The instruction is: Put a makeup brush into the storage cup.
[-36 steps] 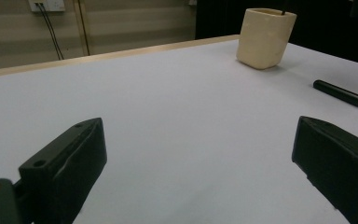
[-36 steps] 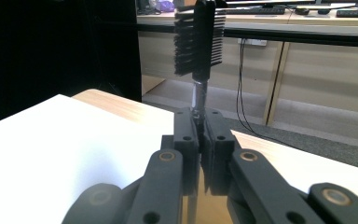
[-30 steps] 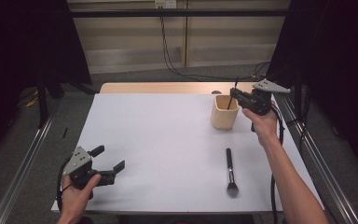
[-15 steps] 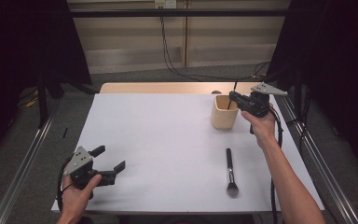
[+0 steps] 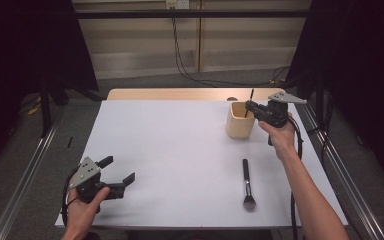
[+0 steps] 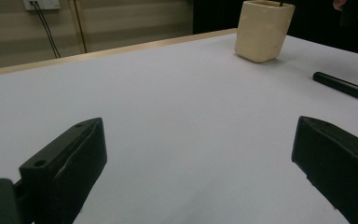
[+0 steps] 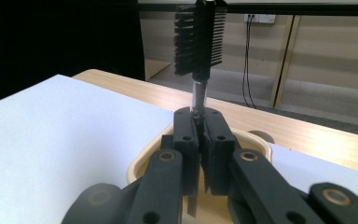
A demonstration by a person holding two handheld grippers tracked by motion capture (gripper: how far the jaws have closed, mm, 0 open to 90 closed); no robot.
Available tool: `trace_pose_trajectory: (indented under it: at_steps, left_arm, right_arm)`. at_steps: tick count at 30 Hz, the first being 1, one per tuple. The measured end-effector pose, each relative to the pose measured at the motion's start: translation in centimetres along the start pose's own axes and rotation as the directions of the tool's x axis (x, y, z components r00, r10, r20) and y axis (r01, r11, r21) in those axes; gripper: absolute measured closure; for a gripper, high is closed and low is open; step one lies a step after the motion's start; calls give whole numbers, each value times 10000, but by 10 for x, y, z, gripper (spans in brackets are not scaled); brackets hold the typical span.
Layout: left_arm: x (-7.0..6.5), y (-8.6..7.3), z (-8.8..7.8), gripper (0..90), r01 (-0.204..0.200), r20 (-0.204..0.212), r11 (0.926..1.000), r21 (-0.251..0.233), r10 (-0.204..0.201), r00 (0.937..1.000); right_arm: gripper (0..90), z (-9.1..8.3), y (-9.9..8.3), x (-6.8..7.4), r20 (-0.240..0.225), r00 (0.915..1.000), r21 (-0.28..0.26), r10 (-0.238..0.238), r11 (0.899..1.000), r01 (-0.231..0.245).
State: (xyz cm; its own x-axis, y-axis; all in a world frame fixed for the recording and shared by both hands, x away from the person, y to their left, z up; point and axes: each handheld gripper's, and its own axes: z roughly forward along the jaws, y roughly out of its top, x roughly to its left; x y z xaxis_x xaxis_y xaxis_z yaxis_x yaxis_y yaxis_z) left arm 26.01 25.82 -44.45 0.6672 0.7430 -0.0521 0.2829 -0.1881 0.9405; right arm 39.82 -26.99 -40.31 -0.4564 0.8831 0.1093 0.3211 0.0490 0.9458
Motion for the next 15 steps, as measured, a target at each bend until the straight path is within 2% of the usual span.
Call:
trace_pose_trajectory:
  at_steps: [2, 9, 15]
  left_arm:
    - [1, 0, 0, 33, -33, -62, 10000, 44, 33, 10000]
    - [1, 0, 1, 32, -92, -80, 9999, 125, 93, 9999]
    - [1, 0, 1, 32, -129, -91, 9998, 160, 130, 9999]
  right_arm:
    - [859, 0, 0, 0, 8, 9999, -8, 130, 9999, -130]
    - [844, 1, -1, 0, -21, 9999, 127, 111, 9999, -110]
    - [705, 2, -3, 1, -27, 9992, -80, 390, 9992, -390]
